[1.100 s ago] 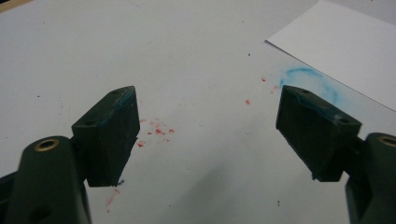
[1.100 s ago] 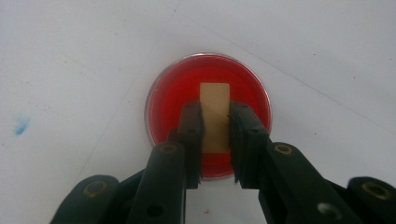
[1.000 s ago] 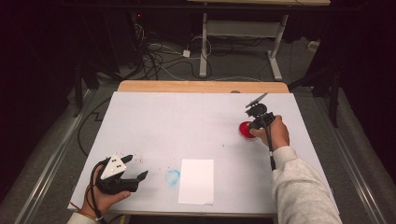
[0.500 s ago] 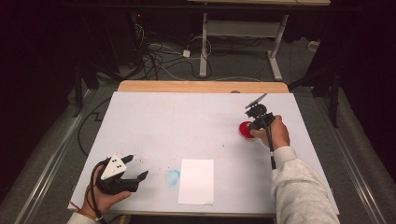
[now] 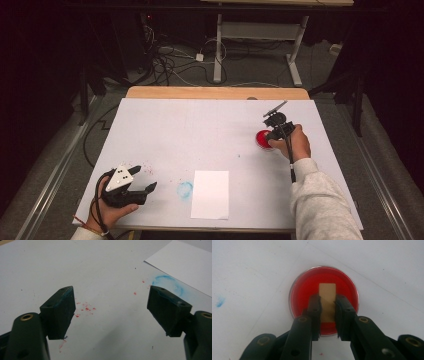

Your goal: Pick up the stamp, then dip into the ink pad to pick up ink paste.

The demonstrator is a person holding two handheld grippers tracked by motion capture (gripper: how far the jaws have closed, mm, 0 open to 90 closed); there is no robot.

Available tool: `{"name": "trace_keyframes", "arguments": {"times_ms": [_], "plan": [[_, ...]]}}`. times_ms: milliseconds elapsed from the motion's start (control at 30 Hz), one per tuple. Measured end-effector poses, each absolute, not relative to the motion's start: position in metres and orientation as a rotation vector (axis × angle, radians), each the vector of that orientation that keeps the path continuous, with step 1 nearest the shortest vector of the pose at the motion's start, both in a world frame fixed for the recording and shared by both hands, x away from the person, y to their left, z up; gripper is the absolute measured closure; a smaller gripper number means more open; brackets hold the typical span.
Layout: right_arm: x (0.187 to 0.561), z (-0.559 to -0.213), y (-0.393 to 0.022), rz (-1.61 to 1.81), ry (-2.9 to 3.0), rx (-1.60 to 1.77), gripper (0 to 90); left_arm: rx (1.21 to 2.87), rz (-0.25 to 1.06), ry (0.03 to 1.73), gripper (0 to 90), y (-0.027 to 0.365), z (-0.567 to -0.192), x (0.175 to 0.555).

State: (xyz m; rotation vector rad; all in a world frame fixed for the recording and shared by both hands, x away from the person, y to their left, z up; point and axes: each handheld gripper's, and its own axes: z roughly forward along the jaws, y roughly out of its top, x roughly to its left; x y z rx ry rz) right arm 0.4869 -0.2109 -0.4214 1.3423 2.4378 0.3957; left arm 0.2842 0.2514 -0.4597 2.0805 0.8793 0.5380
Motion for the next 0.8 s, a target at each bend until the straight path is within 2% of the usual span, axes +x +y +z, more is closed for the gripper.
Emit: {"name": "trace_keyframes", "arguments": {"times_ms": [567,667,800], "plan": [[0.486,-0.418,-0.218,0.437,2.436,1.349,76.2,2.084,0.537,0.876,22.1,0.250,-0.460,0.284],[0.484,-0.409,-0.222,0.480,2.428,1.346,76.2,2.088,0.529,0.885,22.1,0.250,-0.462,0.285],[0.476,-0.379,-0.228,0.539,2.408,1.309,76.2,2.094,0.530,0.883,22.1,0.249,-0.462,0.284]]}}
